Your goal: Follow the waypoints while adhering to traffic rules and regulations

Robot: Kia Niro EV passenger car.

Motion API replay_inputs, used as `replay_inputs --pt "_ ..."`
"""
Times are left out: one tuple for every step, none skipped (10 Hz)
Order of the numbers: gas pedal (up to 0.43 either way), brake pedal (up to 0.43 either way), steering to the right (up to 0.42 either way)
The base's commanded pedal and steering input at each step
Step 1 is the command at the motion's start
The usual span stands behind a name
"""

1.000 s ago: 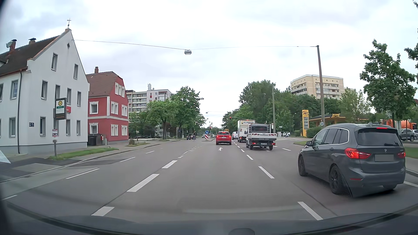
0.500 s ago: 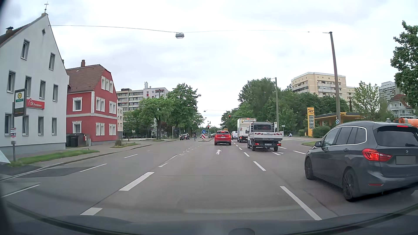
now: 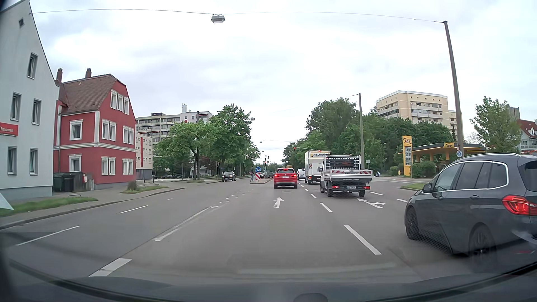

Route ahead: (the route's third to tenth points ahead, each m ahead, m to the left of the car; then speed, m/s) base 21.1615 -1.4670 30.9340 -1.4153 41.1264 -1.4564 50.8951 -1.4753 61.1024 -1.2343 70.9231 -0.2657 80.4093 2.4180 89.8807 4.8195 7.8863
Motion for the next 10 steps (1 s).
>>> replay_inputs --pt "0.000 0.000 0.002" --pt "0.000 0.000 0.002" --pt "0.000 0.000 0.002" --pt "0.000 0.000 0.002" --pt "0.000 0.000 0.002" --pt "0.000 0.000 0.003" --pt "0.000 0.000 0.003" --pt "0.000 0.000 0.002" --pt "0.000 0.049 0.002" --pt "0.000 0.104 0.002"
